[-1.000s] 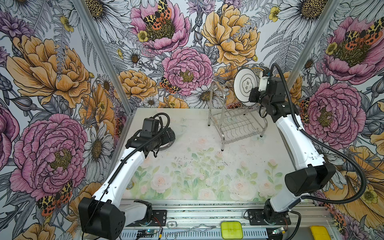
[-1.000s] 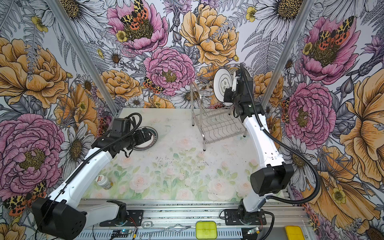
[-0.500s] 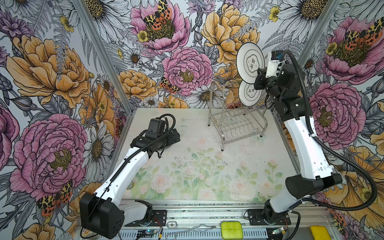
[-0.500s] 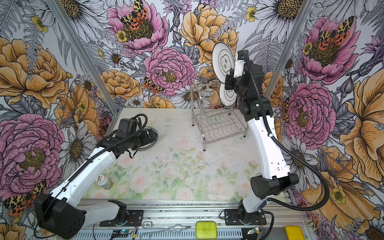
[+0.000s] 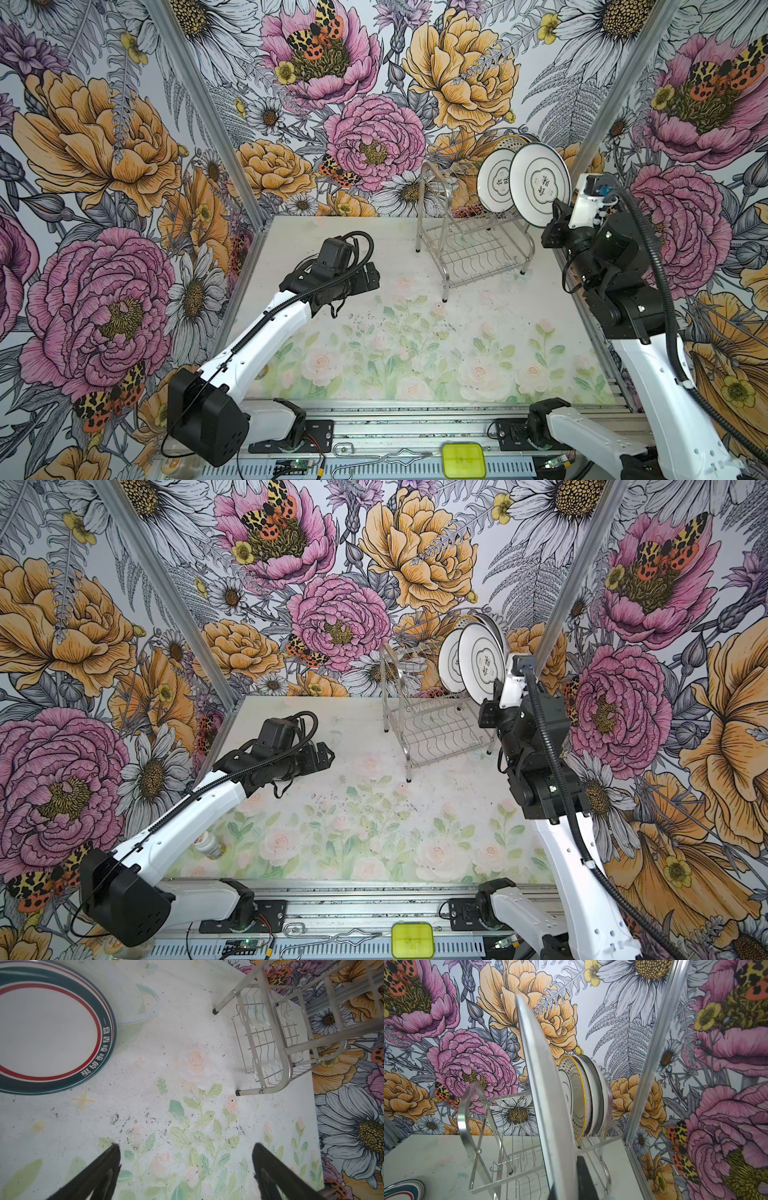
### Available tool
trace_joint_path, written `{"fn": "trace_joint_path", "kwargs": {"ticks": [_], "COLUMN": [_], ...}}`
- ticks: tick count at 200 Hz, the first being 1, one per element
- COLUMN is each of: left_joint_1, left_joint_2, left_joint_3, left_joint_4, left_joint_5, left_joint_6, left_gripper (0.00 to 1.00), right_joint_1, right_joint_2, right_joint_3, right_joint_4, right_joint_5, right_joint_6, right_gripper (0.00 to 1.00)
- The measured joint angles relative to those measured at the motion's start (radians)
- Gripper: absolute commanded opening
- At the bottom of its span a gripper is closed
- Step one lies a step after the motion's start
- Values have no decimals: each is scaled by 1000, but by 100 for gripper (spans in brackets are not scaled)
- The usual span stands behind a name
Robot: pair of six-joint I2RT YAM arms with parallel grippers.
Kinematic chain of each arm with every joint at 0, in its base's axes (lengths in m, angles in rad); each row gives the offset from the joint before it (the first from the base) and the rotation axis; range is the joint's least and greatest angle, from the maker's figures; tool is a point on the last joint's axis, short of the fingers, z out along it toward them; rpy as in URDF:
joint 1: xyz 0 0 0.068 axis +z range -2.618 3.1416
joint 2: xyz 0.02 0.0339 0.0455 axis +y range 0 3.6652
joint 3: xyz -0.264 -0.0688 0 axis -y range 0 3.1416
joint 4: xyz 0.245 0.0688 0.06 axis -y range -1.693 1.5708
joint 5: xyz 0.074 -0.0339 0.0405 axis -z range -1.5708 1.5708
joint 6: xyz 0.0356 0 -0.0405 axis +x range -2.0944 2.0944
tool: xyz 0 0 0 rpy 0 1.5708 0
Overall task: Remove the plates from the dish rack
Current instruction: 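Close the right gripper and lift the teal-rimmed plate out of the rack, then carry the plate toward the left gripper while the left gripper reaches for its rim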
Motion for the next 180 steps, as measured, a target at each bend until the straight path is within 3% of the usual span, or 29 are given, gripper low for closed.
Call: {"fn": "trace_joint_path", "kwargs": {"ticks": [49,83,123,180], "left_joint_1": [-62,-84,-101,-106], "left_joint_2": [13,13,13,19], "left_joint_3": [11,6,-62,-150], "left_joint_4": [44,95,180,289], "left_joint_5": [0,7,23,71], "left_joint_6": [0,0,-1,-21], "left_gripper": [99,99,99,97], "right_joint_1": [-9,-10,-14,9], "right_joint_2": [-207,-279,-219,-53], "right_joint_3": [-257,-388,-471,-511], "right_joint_4": [-119,-223,-254,-198], "right_joint_5": [10,-83,-298,-531], "right_joint_6": [144,305,491,598], "right_gripper": [0,0,0,0]}}
